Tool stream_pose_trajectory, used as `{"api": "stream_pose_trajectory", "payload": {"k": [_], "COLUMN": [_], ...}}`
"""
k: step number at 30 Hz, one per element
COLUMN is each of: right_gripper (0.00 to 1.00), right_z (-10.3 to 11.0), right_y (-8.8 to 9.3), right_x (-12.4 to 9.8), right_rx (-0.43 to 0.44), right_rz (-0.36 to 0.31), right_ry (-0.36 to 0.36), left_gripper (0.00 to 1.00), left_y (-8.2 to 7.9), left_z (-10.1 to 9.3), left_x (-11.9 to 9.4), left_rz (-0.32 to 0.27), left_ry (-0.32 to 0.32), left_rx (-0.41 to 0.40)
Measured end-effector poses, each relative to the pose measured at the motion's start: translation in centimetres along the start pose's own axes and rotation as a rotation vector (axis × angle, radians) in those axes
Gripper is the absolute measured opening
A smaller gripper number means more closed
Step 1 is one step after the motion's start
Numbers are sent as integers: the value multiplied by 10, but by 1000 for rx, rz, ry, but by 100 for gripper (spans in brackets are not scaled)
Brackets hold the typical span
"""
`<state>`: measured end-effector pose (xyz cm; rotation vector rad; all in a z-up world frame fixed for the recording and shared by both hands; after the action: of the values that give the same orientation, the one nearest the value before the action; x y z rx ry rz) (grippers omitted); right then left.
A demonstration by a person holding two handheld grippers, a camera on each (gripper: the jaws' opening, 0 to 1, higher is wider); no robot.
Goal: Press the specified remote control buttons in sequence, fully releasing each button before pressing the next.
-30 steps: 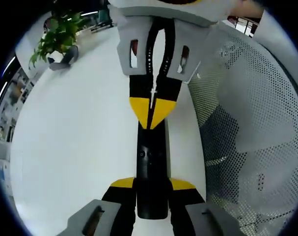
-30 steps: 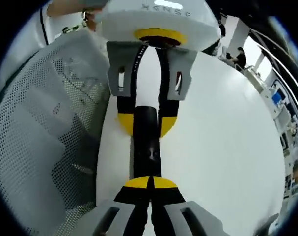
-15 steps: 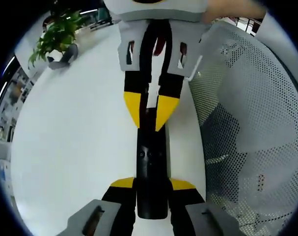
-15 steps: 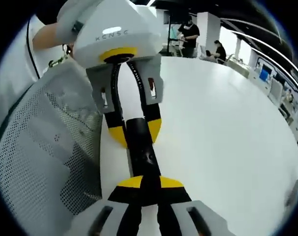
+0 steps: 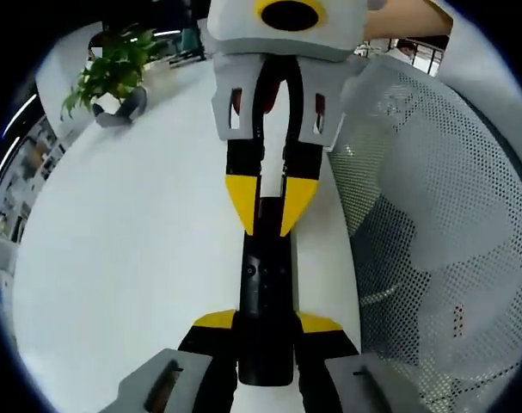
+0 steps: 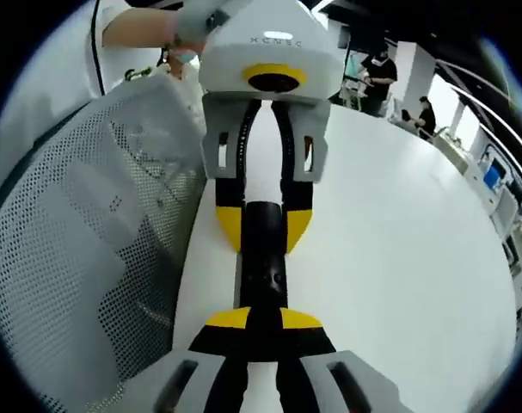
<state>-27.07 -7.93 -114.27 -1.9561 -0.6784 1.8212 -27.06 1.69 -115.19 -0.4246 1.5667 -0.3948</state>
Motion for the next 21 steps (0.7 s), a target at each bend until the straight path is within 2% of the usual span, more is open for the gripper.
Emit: {"api": "stream_pose_trajectory", "payload": {"k": [3, 5, 6, 7, 8, 11, 13, 14, 16, 17, 18, 19, 21], "right_gripper": [7, 7, 7, 7, 7, 7, 7, 7, 7, 7, 7, 6, 6], "right_z": [-2, -2, -1, -1, -2, -1, 0, 1, 4, 4, 5, 7, 8], "right_y": [-2, -4, -5, -6, -8, -9, -6, -3, 4, 6, 8, 9, 8], "right_x": [2, 2, 2, 3, 4, 5, 3, 1, -2, -3, -3, -2, -1], "right_rx": [8, -93, -33, -32, -80, -33, 21, -3, 36, 60, 127, 93, 94], "right_rz": [31, 88, 117, 148, 182, 195, 128, 57, -97, -117, -154, -169, -173], "right_ry": [-20, -46, -50, -53, -57, -36, -5, 19, 70, 78, 99, 114, 117], "left_gripper": [25, 25, 25, 25, 25, 25, 25, 25, 25, 25, 25, 25, 25], "left_y": [1, 2, 2, 2, 1, 1, 2, 3, 5, 5, 6, 5, 5], "left_z": [1, 1, 1, 1, 1, 1, 1, 1, 1, 1, 1, 1, 0], "left_x": [0, 0, 0, 0, 1, 1, 1, 0, 0, 0, 0, 0, 1], "left_rz": [-14, -24, -32, -36, -36, -37, -46, -60, -81, -91, -102, -105, -105], "left_ry": [7, 8, 9, 8, 7, 6, 6, 6, 6, 5, 4, 3, 2], "left_rx": [6, 5, 4, -5, -5, -8, -8, -11, -10, -9, -18, -16, -15]}}
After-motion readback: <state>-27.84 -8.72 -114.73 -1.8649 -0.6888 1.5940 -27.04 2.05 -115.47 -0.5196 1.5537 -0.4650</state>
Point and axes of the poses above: the point that each gripper's makers call its tool centre point, and the gripper's own axes: x roughly forward along the fingers, z roughly to its left, y roughly out of its underside, the point moved 5 cm from there along -x, roughly backward along the fingers, and after that the axes turned 3 degrees about y, right-handed, at the moved point
